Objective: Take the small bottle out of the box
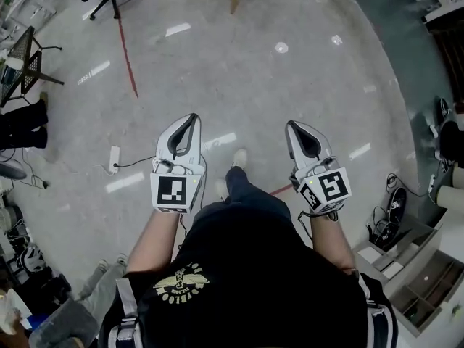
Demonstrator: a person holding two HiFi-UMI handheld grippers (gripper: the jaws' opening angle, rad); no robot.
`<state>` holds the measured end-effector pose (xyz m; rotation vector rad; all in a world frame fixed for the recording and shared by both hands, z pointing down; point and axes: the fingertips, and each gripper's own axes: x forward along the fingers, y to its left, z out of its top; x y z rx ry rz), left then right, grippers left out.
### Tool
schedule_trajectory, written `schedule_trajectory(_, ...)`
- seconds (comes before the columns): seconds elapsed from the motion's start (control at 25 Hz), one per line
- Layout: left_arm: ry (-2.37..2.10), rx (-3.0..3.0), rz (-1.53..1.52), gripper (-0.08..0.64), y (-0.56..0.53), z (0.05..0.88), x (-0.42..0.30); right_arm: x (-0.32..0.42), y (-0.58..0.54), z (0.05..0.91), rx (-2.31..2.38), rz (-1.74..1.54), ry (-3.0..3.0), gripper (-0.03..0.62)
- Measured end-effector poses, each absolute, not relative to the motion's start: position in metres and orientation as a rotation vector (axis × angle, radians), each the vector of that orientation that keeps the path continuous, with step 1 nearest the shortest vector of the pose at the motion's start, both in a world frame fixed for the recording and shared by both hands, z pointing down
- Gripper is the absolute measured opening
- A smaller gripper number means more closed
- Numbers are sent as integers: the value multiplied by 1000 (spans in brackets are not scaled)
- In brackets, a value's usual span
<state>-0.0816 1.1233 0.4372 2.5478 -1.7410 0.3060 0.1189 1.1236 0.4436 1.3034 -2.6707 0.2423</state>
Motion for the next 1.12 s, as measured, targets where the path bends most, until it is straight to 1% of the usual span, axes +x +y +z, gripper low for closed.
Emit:
schedule_trajectory(0.24,-1749,2536,294,0,1090,436,-71,137,1091,449,1319,313,-2678,8)
schedule_trajectory(0.48,-1801,2495,253,0,1058,426,-81,139,1060,440,1329,306,-2716,8)
schedule_trajectory(0.8,-1880,2503,255,0,1019,402,-72,158,1018,424,1328,287,-2757,8)
schedule_trajectory(1.12,-1931,2527,229,0,985,380,-48,200,981,415,1365,260,-2783,8)
